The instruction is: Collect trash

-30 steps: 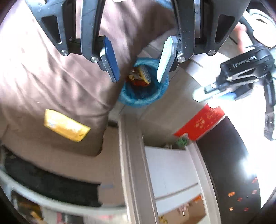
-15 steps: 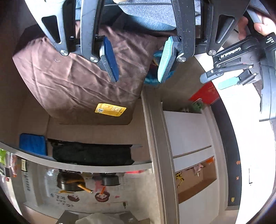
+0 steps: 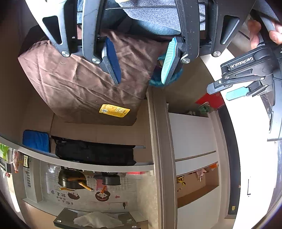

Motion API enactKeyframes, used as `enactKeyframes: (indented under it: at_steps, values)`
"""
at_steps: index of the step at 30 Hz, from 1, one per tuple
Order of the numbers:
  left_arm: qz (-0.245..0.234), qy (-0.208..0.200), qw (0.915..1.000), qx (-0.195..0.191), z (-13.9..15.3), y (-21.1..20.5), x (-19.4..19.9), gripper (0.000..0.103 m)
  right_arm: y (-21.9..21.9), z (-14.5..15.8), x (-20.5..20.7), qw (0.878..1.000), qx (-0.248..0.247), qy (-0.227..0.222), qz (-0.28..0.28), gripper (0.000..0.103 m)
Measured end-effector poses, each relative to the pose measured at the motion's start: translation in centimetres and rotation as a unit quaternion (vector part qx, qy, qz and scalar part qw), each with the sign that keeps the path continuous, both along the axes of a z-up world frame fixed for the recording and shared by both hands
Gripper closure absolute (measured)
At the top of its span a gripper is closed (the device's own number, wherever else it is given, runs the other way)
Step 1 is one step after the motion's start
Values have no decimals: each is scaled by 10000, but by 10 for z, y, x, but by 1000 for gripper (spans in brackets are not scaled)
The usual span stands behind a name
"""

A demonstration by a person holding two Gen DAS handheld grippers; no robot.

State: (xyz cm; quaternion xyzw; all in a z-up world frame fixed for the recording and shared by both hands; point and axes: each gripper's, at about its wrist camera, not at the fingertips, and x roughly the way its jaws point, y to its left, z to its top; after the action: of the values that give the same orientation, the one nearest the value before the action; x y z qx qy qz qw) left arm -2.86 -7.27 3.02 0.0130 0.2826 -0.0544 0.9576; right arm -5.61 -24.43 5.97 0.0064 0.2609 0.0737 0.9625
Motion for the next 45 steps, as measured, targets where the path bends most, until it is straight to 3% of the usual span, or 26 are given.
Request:
enactKeyframes:
  at_steps: [45]
  values:
    - [147, 212, 9996, -58, -10, -1, 1, 42, 11, -3, 8, 9996, -24, 151, 223, 58]
